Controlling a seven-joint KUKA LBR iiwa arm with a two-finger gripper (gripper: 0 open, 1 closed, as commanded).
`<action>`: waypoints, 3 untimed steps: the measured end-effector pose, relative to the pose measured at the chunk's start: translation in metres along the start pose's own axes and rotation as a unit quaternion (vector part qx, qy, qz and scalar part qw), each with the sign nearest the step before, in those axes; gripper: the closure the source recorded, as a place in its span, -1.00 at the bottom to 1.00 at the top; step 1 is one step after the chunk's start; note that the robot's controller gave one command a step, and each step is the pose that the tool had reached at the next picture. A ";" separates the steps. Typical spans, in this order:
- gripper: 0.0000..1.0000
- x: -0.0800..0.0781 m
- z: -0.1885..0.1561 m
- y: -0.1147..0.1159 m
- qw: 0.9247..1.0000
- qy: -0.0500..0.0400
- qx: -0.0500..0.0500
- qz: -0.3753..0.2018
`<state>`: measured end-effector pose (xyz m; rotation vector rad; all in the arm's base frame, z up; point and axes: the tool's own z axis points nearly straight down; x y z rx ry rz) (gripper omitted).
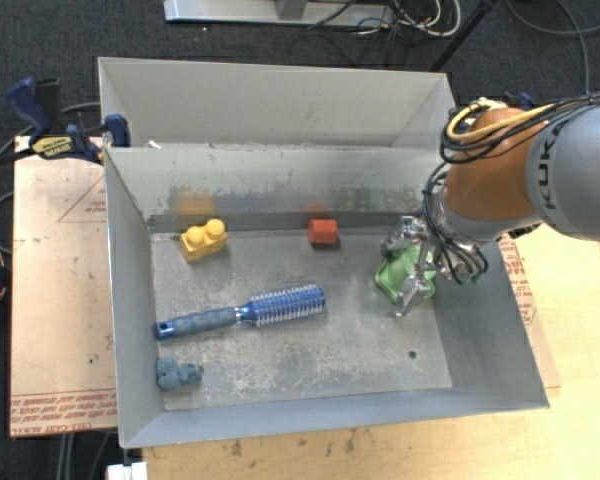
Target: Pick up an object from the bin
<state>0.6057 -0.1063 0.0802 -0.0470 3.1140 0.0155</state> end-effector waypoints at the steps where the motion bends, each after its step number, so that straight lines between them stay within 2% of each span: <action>1: -1.00 -0.021 0.003 -0.025 0.999 0.005 0.000 -0.036; 2: 1.00 -0.021 0.002 -0.024 0.999 0.005 0.001 -0.036; 3: 1.00 -0.010 -0.150 -0.034 0.975 0.010 0.003 -0.223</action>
Offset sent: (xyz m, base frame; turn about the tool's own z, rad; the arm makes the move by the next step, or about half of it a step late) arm 0.0154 -0.0295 -0.0102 -0.0736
